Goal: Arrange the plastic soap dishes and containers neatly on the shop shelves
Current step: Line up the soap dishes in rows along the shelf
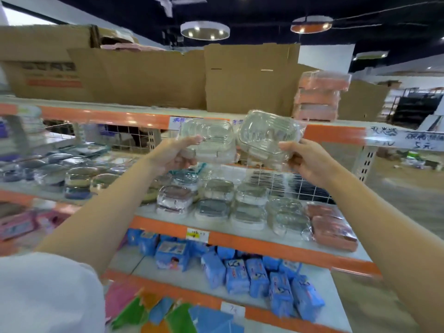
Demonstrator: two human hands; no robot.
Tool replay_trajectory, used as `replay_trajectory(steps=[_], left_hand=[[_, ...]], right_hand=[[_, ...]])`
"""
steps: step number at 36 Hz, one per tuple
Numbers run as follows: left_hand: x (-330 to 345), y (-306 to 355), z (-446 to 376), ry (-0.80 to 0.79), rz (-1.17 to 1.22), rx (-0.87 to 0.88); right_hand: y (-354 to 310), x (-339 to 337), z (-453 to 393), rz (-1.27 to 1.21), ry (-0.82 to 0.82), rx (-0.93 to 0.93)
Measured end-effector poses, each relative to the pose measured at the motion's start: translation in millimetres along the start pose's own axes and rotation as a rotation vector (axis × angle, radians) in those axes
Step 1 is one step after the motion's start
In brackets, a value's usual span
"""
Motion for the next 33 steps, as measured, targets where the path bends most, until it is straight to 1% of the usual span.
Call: replay_trajectory(steps=[2, 6, 9, 11, 15, 20, 25, 30, 33], left_hand=[[-1, -22, 8, 0.002, 0.004, -0.048], [-7, -68, 15, 0.015, -0.098, -0.141], [-5, -101, 17, 0.022, -0.118, -0.210], [-1, -121, 15, 0.037, -0.114, -0.264], [6, -155, 4, 0.074, -0.108, -0.369], [14, -181, -19, 0.177, -0.088, -0.474], [22, -198, -59, 0.138, -0.104, -0.511], [29, -208, -98, 0.130, -0.142, -0.520], [30, -222, -113, 0.113, -0.214, -0.540]], right_hand=[[18, -5, 12, 0.031, 0.004, 0.029], [53, -10, 33, 0.094, -0.025, 0.079], [86, -14, 45, 0.168, -0.024, 0.137], [108, -17, 44, 0.164, 0.027, 0.192], [146, -22, 27, 0.161, 0.203, 0.286], [183, -21, 2, 0.124, 0.323, 0.422], [202, -18, -28, 0.160, 0.419, 0.496], [220, -12, -59, 0.094, 0.414, 0.485], [232, -8, -70, 0.125, 0.413, 0.479]])
Point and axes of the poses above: each hand's wrist, its own z-axis away from the middle knuckle, its own x-axis out of the palm, y = z × x, the point moved 7 cm from there along -z, towards the middle knuckle, and after that the axes turned 13 degrees about y, right-handed, at the moved point
